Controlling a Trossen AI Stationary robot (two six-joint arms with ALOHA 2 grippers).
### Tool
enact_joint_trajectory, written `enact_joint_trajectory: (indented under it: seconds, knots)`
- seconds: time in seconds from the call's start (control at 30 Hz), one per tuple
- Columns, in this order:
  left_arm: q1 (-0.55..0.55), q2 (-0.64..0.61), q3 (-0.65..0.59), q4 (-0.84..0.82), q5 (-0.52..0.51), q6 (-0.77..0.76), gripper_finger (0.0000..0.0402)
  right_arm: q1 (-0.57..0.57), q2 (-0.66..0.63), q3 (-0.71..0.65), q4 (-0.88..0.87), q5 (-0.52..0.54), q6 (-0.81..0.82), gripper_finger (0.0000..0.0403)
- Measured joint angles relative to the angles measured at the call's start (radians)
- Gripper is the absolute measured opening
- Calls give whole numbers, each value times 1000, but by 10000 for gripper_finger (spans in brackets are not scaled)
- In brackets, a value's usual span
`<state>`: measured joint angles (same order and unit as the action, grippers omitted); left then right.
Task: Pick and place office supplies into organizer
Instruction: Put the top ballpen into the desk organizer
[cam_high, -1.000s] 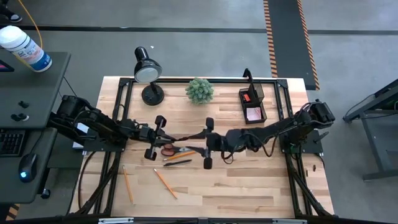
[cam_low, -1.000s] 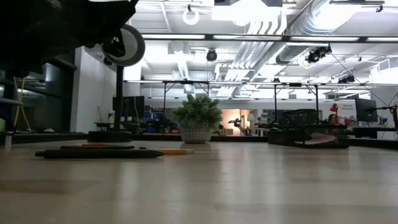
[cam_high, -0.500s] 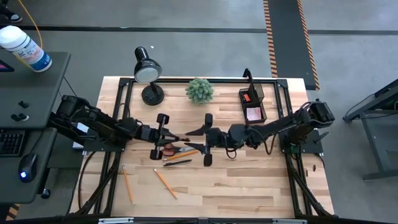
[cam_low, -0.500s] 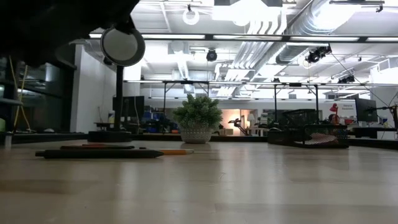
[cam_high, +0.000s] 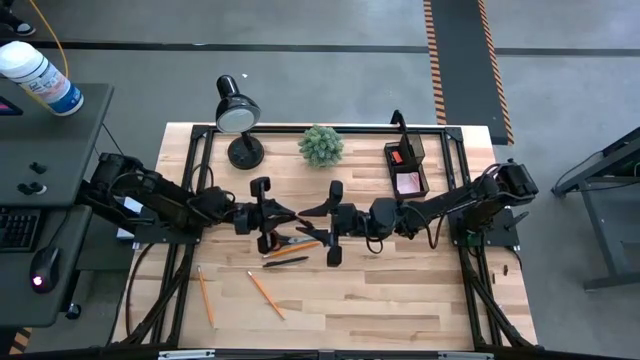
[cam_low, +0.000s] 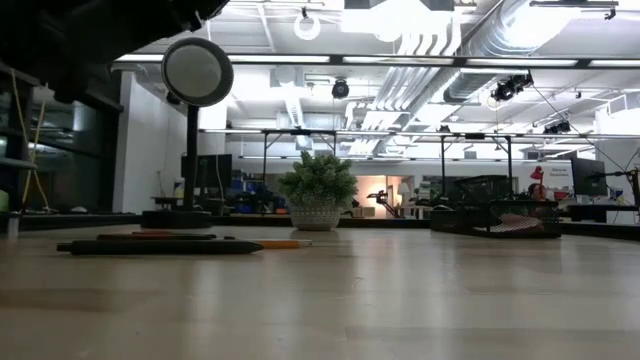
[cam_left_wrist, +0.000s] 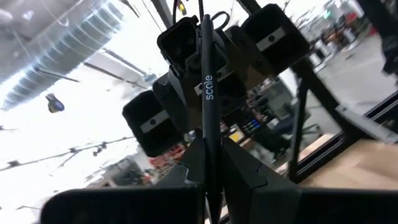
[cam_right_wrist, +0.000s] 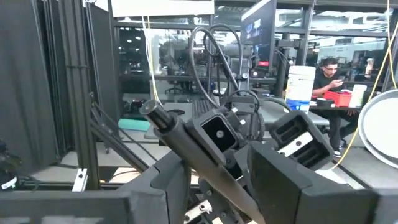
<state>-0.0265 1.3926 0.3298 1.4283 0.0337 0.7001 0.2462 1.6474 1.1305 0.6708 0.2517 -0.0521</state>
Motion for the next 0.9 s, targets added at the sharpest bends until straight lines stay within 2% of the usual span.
enact_joint_trajectory:
  seconds: [0.47,0.9]
  knots:
    - [0,0,0,12,-107,299,10,-39,0,0,-2,31,101,146]
    - [0,0,0,27,-181,412,10,-44,1,0,0,89,106,127]
